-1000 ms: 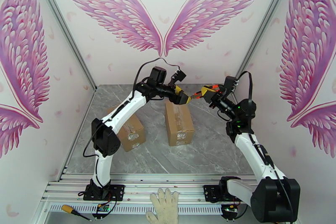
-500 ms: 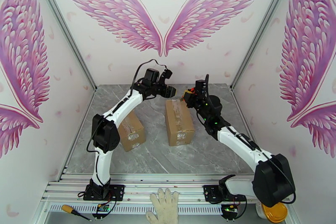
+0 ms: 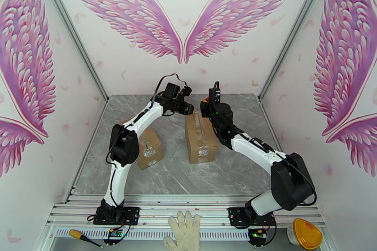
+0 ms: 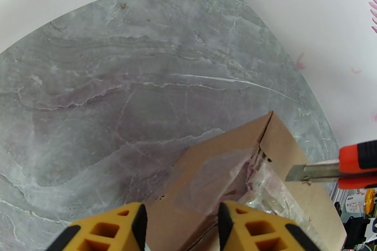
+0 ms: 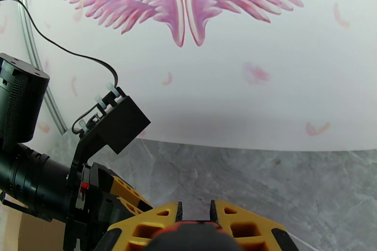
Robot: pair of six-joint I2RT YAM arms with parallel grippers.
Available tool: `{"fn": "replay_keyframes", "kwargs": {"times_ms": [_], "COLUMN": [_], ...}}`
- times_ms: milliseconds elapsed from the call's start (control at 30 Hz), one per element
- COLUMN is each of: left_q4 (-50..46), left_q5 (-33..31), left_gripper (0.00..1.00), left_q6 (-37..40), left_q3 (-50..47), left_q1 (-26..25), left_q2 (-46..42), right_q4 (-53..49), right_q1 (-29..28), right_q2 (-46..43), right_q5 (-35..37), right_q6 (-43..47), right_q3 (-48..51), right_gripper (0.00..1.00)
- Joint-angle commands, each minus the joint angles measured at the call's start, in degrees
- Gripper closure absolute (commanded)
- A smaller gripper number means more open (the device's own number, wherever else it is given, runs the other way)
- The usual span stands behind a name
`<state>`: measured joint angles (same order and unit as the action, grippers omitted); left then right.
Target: Unpack the express box
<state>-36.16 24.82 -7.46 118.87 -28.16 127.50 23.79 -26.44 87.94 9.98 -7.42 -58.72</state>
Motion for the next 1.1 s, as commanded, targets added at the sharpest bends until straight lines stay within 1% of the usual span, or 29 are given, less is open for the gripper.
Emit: {"fn": "replay_keyframes", "kwargs": {"times_ms": [0, 167, 500, 933, 1067], "left_q4": [-0.8, -0.8, -2.3, -3.0, -2.8], "left_q5": [1.1, 3.7, 5.4, 5.0, 4.1], "left_gripper": [0.51, 0.48, 0.48, 0.53, 0.57], "left_q6": [0.6, 0.8, 1.7, 1.5, -0.1], "left_q3": [0.1, 0.1, -2.3, -4.3, -4.7], "left_q1": [0.5, 0.5, 1.3, 1.6, 2.0], "left_q2": [-2.4, -3.1, -0.7, 1.3, 2.1], "right_q4": [2.1, 2.0, 2.3, 1.8, 1.2], "right_q1": [-1.2, -2.2, -2.9, -4.0, -4.9], "right_q2": [1.3, 2.9, 5.5, 7.3, 6.7], "right_q5": [1.6, 2.6, 5.0, 4.8, 6.5], "right_q6": [0.9, 1.4, 3.8, 4.6, 4.7], "right_q3": [-2.8, -3.7, -5.2, -5.0, -4.0], "right_gripper": [1.0, 1.0, 1.0, 1.0, 1.0]}}
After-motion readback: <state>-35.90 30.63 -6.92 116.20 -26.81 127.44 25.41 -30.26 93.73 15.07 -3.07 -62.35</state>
